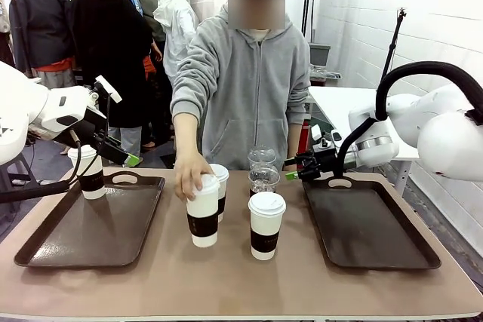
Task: Distribute the coffee onto the tray.
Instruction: Pick up one iced Americano and place it on the right Handle tray.
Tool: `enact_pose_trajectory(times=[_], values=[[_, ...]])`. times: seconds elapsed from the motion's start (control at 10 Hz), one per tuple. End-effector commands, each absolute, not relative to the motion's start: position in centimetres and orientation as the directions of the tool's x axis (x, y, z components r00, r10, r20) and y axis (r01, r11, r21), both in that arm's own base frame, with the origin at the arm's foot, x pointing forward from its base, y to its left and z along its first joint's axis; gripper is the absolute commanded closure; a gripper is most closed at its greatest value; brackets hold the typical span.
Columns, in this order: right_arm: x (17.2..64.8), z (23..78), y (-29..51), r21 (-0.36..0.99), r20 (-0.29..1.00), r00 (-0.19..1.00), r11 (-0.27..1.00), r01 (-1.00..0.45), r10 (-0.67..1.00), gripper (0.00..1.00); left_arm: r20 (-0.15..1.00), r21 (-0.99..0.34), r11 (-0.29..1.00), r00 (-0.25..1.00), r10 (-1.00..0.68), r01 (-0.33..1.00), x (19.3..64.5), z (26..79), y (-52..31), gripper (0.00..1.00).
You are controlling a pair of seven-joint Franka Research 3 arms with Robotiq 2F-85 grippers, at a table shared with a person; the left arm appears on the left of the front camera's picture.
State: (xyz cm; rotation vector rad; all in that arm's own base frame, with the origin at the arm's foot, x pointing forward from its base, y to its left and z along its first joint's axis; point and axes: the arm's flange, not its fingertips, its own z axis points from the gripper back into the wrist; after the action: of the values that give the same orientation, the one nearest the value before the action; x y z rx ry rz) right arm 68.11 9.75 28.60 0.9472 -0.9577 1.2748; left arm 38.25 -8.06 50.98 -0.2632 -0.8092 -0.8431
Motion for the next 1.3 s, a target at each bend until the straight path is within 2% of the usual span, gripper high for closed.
enact_pose_trajectory(times=[0.0,1.2], values=[[69.6,28.2,10.5,0.048,0.954,0.063,0.059,-0.997,0.292,0.00,0.730,0.098,0.652,0.391,-0.561,0.752,38.4,50.8,-7.9,0.00],[71.3,26.5,14.1,0.116,0.963,0.107,-0.021,-0.993,0.246,0.00,0.730,0.098,0.652,0.391,-0.561,0.752,38.4,50.8,-7.9,0.00]])
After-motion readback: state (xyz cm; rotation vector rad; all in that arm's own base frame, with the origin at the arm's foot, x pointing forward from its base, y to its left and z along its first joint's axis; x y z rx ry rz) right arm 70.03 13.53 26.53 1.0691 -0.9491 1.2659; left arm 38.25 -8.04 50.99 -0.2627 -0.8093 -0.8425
